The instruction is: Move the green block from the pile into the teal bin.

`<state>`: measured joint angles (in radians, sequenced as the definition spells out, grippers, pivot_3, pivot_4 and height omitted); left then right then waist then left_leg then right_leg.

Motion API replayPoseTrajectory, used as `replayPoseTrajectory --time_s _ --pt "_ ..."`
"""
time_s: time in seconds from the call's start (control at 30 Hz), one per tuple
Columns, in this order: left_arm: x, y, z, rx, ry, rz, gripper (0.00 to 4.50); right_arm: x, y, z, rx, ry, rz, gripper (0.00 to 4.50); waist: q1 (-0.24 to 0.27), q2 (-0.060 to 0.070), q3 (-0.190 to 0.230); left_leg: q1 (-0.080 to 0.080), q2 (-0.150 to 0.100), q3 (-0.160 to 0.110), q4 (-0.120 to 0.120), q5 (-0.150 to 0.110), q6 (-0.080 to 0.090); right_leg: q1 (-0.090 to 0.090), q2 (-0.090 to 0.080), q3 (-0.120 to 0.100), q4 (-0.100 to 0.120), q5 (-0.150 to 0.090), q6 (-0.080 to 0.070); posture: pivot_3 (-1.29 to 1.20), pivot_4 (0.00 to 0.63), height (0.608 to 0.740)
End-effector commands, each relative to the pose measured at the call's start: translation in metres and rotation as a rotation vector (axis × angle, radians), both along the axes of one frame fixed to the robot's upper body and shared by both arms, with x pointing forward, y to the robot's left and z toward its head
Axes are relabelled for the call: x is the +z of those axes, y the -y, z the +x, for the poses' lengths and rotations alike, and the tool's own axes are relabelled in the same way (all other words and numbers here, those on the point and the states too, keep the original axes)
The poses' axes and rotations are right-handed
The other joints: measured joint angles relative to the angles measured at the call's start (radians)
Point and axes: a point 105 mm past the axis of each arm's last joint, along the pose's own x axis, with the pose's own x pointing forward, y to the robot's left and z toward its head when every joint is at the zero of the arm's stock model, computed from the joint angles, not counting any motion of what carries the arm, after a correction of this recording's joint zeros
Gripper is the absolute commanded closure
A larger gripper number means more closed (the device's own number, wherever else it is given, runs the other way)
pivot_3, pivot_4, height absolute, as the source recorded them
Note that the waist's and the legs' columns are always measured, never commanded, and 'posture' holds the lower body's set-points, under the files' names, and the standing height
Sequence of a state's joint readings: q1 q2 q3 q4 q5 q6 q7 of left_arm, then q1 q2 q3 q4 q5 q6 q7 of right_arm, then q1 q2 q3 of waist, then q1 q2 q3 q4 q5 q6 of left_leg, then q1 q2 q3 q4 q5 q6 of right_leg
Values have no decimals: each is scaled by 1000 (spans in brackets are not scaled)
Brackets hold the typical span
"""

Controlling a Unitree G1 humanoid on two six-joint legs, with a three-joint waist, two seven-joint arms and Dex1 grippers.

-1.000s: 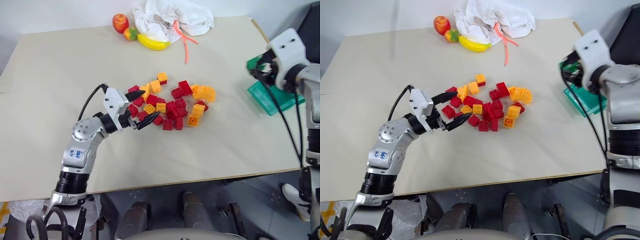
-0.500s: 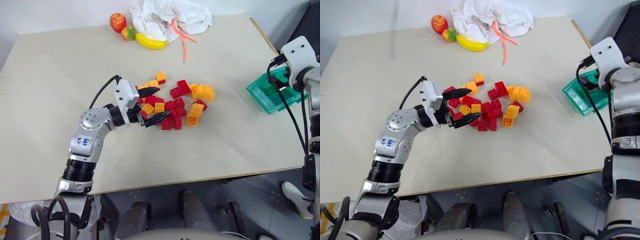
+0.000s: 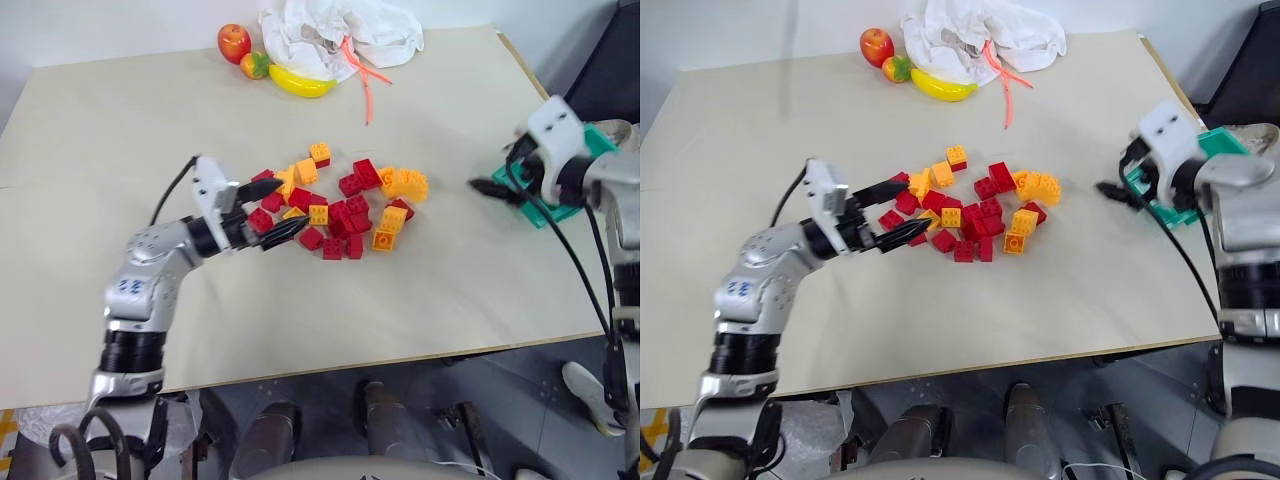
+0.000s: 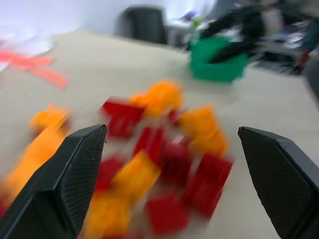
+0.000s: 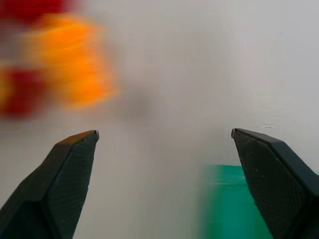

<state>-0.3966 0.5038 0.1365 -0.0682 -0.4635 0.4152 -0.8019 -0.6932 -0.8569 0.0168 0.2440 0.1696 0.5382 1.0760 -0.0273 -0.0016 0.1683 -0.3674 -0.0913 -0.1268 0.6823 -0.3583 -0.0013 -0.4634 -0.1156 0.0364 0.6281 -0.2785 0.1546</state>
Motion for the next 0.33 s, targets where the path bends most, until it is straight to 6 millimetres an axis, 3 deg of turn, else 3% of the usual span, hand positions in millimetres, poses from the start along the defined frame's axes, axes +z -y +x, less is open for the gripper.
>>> replayPoseTrajectory --time_s 0.03,0.13,0.33 --pt "-5 -30 -17 45 5 -2 0 1 -23 -30 347 25 3 36 0 0 0 0 0 0 0 0 0 0 0 0 0 0 0 0 150 740" --pt "-17 -48 -28 119 -1 6 0 -8 -26 -30 434 48 60 36 0 0 0 1 0 0 1 0 0 0 0 0 -2 0 0 0 150 740" --pt "-23 -55 -46 164 22 36 0 -17 -31 -17 454 83 134 36 5 0 0 1 0 0 2 0 0 2 0 0 -1 3 -2 0 150 740"
